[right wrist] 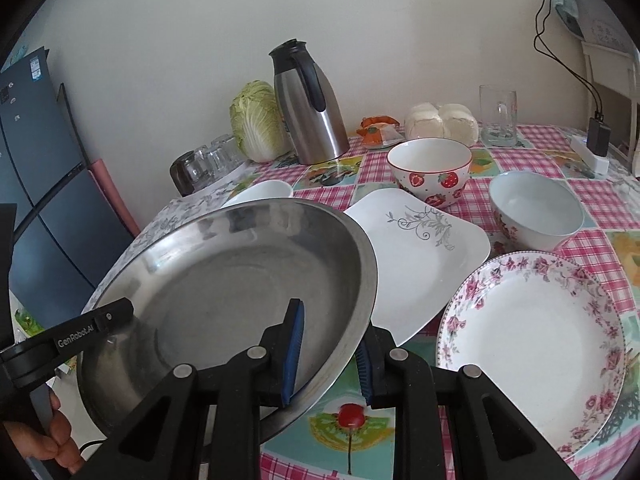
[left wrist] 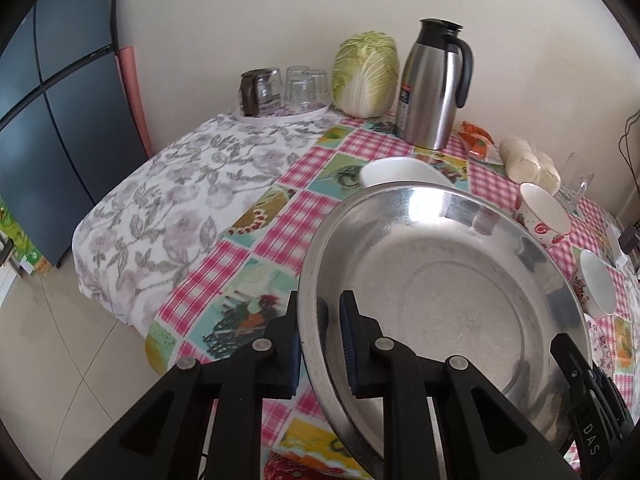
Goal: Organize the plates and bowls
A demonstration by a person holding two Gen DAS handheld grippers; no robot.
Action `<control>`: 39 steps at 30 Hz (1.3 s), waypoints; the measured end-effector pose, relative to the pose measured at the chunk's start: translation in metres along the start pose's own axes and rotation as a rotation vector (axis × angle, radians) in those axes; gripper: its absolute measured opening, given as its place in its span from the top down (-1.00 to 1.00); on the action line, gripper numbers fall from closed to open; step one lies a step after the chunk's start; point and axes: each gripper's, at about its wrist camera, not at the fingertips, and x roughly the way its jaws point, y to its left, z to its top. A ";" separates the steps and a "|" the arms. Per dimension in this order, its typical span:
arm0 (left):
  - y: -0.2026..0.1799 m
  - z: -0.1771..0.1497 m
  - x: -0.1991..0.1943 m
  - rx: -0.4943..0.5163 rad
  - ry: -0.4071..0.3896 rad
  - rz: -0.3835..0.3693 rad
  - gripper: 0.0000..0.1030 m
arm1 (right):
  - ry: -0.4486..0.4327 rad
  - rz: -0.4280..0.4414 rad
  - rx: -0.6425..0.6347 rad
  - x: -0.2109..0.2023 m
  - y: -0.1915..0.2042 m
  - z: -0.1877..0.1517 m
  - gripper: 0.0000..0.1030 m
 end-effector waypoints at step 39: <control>-0.117 0.014 0.080 0.041 0.146 -0.088 0.57 | 0.009 -0.262 0.033 0.025 -0.088 0.024 0.50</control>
